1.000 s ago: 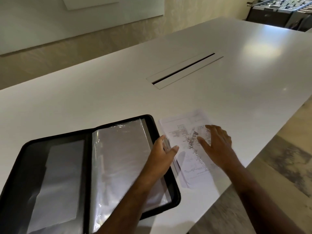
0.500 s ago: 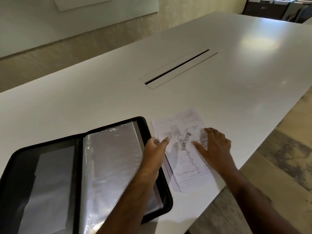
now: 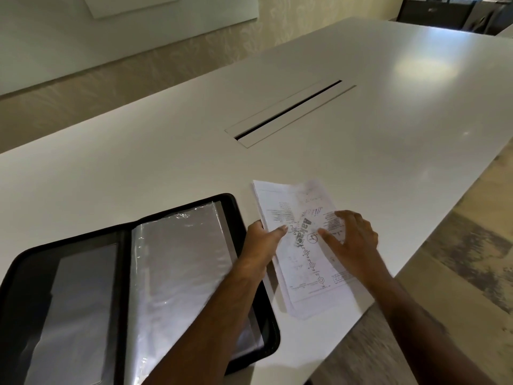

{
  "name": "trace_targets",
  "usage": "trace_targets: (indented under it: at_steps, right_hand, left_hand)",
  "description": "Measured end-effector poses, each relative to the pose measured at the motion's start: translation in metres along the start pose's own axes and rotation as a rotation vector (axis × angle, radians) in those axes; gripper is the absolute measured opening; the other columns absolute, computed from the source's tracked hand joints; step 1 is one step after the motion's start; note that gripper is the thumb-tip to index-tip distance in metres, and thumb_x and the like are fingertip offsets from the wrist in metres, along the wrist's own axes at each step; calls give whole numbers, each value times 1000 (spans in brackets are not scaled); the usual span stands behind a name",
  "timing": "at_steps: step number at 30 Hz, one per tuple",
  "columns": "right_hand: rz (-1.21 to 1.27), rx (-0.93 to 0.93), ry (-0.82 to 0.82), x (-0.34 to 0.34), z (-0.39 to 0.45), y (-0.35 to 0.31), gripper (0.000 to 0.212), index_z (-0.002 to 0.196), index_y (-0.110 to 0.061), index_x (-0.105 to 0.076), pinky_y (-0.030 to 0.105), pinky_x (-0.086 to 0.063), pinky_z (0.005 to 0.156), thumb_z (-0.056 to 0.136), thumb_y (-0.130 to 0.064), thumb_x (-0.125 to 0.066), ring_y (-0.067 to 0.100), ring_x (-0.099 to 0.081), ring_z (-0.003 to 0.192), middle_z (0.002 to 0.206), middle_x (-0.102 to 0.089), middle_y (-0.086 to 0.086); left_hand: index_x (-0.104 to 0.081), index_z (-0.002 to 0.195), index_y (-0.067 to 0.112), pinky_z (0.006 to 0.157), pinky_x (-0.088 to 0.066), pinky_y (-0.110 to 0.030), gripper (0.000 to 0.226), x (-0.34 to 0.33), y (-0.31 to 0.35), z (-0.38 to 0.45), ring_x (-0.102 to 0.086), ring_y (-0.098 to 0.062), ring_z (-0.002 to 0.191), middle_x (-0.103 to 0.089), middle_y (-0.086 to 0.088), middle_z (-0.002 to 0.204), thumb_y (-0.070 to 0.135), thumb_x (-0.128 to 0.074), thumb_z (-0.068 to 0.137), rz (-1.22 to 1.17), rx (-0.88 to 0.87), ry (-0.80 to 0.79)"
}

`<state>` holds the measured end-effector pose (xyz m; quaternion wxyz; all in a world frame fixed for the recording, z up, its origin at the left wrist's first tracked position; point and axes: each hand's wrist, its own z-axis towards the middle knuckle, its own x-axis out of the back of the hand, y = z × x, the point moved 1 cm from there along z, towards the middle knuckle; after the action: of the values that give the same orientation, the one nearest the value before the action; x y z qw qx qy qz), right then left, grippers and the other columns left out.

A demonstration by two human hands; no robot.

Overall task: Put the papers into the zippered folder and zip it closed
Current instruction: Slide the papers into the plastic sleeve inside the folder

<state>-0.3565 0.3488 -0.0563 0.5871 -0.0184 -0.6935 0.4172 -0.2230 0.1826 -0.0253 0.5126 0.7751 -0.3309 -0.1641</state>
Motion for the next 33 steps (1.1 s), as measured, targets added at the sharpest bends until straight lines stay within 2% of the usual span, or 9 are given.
trace_targets:
  at_steps: [3, 7, 10, 12, 14, 17, 23, 28, 33]
  right_hand:
    - [205, -57, -40, 13, 11, 7, 67, 148, -14, -47, 58, -51, 105, 95, -48, -72, 27, -56, 130, 147, -47, 10]
    - [352, -158, -48, 32, 36, 10, 87, 153, -10, -40, 38, -56, 82, 89, -58, -74, 26, -63, 120, 149, -52, 11]
    - [628, -206, -147, 48, 56, 4, 112, 150, -9, -48, 51, -58, 97, 68, -80, -77, 29, -72, 115, 139, -68, 10]
    - [739, -114, -279, 59, 63, -5, 99, 138, -14, -63, 60, -57, 102, 69, -82, -77, 33, -76, 112, 128, -77, 10]
    - [736, 38, -281, 71, 67, -22, 67, 121, -30, -76, 52, -64, 91, 75, -79, -77, 27, -80, 105, 117, -82, 3]
    - [815, 99, -86, 93, 70, -54, 58, 102, -31, -81, 28, -66, 68, 66, -77, -83, 19, -83, 88, 101, -85, -4]
    - [940, 253, 191, 133, 61, -94, 30, 98, -46, -80, 27, -66, 67, 75, -64, -86, 15, -83, 88, 101, -84, -12]
    - [982, 205, 210, 109, 50, -81, 34, 88, -52, -81, 16, -60, 60, 59, -66, -93, -1, -79, 77, 86, -81, -27]
    - [916, 155, 112, 87, 47, -59, 55, 104, -50, -74, 23, -64, 65, 57, -69, -94, 9, -82, 88, 105, -82, -19]
  left_hand:
    - [-69, 123, 14, 93, -57, -34, 28, -1, -3, 3, -71, -15, 101, -75, 2, 113, 14, -72, 94, 16, -23, 26]
    - [-68, 126, 18, 88, -55, -27, 31, 1, -3, 4, -69, -10, 102, -74, 8, 112, 17, -72, 95, -14, -86, 27]
    - [-69, 118, 29, 87, -54, -22, 25, 5, 7, 3, -69, 3, 97, -74, 19, 107, 21, -73, 94, -30, -139, -10]
    - [-69, 110, 38, 83, -53, -19, 22, 10, 20, 0, -69, 7, 95, -74, 24, 103, 23, -73, 94, -24, -194, -36]
    - [-68, 107, 41, 86, -55, -22, 21, 12, 38, -5, -70, 3, 98, -74, 24, 102, 25, -73, 94, -9, -264, -47]
    - [-70, 107, 38, 86, -61, -28, 19, 17, 72, -15, -74, -3, 97, -77, 19, 103, 24, -72, 95, -20, -416, -53]
    - [-68, 121, 32, 80, -61, -26, 23, 28, 118, -30, -74, -11, 103, -77, 10, 114, 28, -67, 99, -104, -685, -126]
    - [-67, 124, 29, 82, -58, -22, 38, 22, 92, -16, -72, -10, 107, -76, 10, 117, 33, -79, 89, -55, -578, -187]
    - [-68, 117, 41, 90, -59, -28, 30, 20, 69, 1, -71, -8, 110, -75, 15, 119, 29, -77, 91, 7, -456, -274]
